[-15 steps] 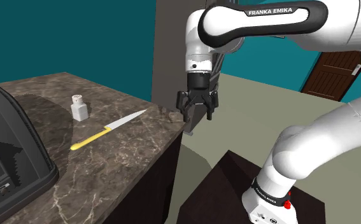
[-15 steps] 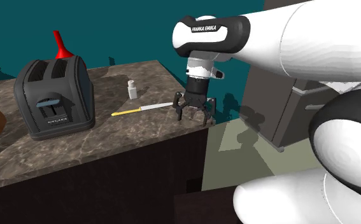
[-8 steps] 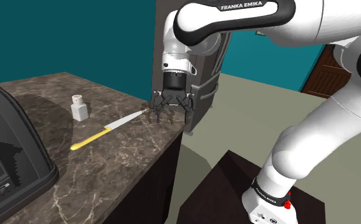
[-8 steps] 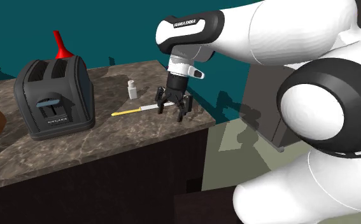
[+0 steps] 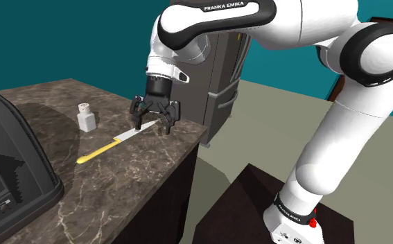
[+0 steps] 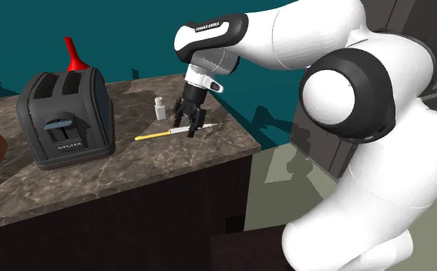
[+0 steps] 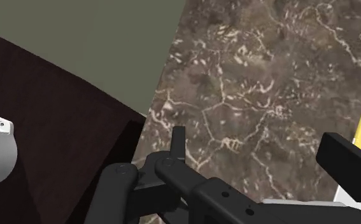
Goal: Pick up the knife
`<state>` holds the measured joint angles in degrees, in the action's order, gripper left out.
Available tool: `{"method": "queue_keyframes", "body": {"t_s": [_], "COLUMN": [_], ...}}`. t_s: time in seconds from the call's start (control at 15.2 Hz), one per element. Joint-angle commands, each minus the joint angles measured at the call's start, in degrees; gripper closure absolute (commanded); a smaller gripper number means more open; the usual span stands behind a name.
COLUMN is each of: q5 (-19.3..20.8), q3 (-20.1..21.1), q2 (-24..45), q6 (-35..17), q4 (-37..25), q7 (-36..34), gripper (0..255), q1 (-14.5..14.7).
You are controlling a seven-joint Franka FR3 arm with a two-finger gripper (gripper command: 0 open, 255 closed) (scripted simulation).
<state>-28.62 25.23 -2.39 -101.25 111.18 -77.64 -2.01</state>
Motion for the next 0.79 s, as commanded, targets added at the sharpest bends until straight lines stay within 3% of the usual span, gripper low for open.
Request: {"method": "queue_keyframes", "body": {"t_s": [0.0,0.53,0.73], "q5": [0.4,3.4,3.2], "q3": [0.5,-0.5,-0.5], "q2": [4.2,19.3,19.8], "q6": [-2.3,-8.1,-9.9], "q4": [-3.2,-17.6,-16.0], "q7": [-4.9,-21.9,-21.0], "gripper": [0,0,0], "q1": [0.2,2.7,2.8]}}
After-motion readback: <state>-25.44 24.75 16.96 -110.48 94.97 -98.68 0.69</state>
